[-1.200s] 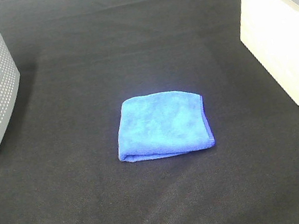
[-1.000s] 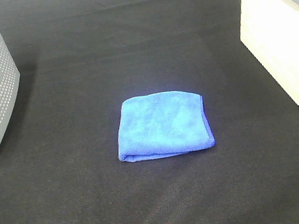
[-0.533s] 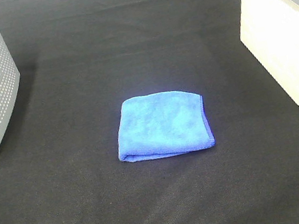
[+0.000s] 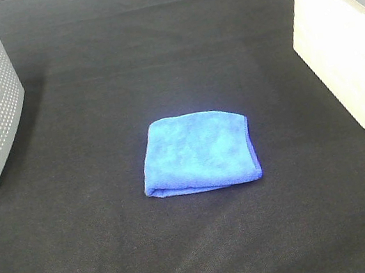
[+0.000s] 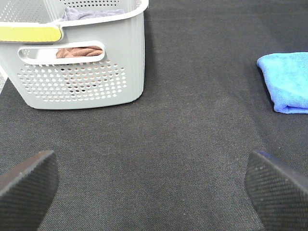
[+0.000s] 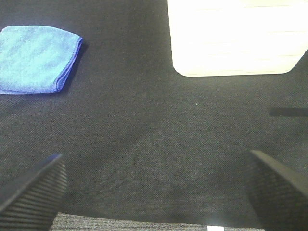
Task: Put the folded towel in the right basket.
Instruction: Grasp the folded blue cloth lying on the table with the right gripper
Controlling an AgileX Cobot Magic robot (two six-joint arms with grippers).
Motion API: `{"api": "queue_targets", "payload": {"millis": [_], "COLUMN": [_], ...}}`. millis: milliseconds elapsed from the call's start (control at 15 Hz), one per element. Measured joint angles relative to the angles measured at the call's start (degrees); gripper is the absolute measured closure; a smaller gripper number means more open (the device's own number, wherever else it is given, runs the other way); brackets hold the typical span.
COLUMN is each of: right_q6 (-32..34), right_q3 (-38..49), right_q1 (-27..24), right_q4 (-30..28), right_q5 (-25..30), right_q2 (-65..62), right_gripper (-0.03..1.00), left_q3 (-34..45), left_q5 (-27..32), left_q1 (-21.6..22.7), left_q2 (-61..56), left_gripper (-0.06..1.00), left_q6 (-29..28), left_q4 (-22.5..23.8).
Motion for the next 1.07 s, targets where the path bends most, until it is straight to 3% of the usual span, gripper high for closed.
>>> {"api": "queue_targets", "payload": {"millis": [1067], "right_q6": [0.0], "right_q3": [0.0], "right_q1": [0.0], "right_q4": [0.0], "right_q5": [-0.11], "right_q2": [0.0], "right_gripper": [0.0], "left_q3": [0.0], "left_q5": [0.0], "left_q1": [0.0], "left_q2": [0.0], "left_gripper": [-0.03], "left_q6": [0.0], "left_q4": [0.0]}}
